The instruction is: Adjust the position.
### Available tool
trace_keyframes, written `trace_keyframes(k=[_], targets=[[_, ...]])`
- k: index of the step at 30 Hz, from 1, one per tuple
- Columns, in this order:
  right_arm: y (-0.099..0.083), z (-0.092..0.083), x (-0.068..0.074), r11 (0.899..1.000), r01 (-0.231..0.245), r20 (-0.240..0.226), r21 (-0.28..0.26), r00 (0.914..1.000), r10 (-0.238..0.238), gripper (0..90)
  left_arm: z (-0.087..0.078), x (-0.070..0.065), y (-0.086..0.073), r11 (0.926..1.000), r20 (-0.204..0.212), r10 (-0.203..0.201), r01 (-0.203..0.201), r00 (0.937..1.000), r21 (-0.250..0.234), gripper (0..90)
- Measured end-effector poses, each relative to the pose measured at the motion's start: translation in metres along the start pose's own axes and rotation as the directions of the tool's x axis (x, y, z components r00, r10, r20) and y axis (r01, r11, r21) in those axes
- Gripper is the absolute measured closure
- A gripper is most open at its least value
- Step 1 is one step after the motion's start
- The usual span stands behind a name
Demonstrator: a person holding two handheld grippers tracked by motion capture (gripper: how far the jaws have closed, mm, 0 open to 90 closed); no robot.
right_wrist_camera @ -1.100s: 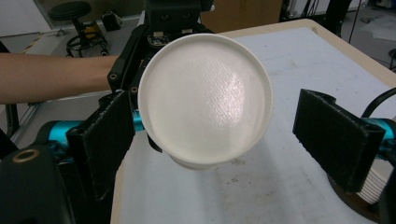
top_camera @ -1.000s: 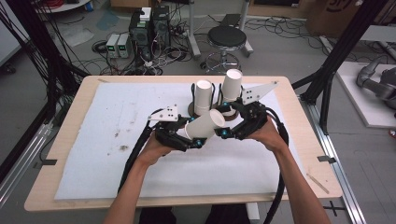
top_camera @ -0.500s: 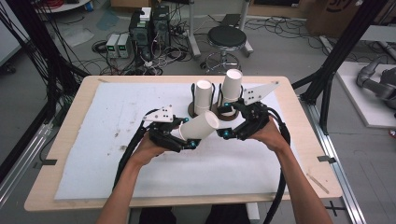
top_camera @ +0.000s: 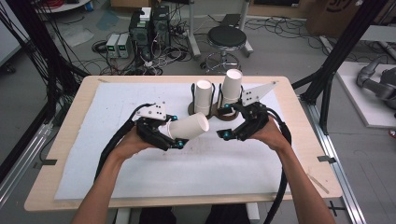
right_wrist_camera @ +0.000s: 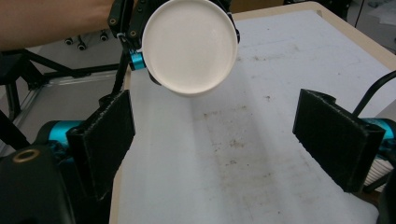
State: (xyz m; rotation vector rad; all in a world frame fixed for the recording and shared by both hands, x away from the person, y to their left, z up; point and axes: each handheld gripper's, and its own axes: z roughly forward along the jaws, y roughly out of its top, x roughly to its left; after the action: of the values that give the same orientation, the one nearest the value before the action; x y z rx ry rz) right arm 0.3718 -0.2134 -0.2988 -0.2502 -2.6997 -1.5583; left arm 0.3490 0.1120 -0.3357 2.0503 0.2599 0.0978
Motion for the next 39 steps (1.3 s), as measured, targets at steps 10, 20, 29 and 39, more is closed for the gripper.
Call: trace_keyframes(k=[10, 20, 29, 39], targets=[[0.004, -0.002, 0.001, 0.998, 0.012, 0.013, 0.063, 0.9998, -0.013, 13.2, -0.008, 0.002, 0.008, 0.9914, -0.011, 0.038, -0.037, 0.9992, 0.126, 27.1], [0.012, 0.006, 0.003, 0.986, 0.042, 0.024, 0.163, 0.9987, -0.046, 13.2, -0.012, 0.003, 0.017, 0.9693, -0.008, 0.081, -0.077, 0.9967, 0.234, 26.6], [0.022, 0.014, 0.006, 0.963, 0.074, 0.027, 0.258, 0.9961, -0.084, 13.3, -0.014, 0.003, 0.017, 0.9572, 0.000, 0.083, -0.080, 0.9966, 0.278, 26.7], [0.030, 0.023, 0.008, 0.940, 0.093, 0.029, 0.328, 0.9936, -0.109, 13.3, -0.013, 0.002, 0.023, 0.9326, 0.011, 0.106, -0.103, 0.9943, 0.346, 26.6]])
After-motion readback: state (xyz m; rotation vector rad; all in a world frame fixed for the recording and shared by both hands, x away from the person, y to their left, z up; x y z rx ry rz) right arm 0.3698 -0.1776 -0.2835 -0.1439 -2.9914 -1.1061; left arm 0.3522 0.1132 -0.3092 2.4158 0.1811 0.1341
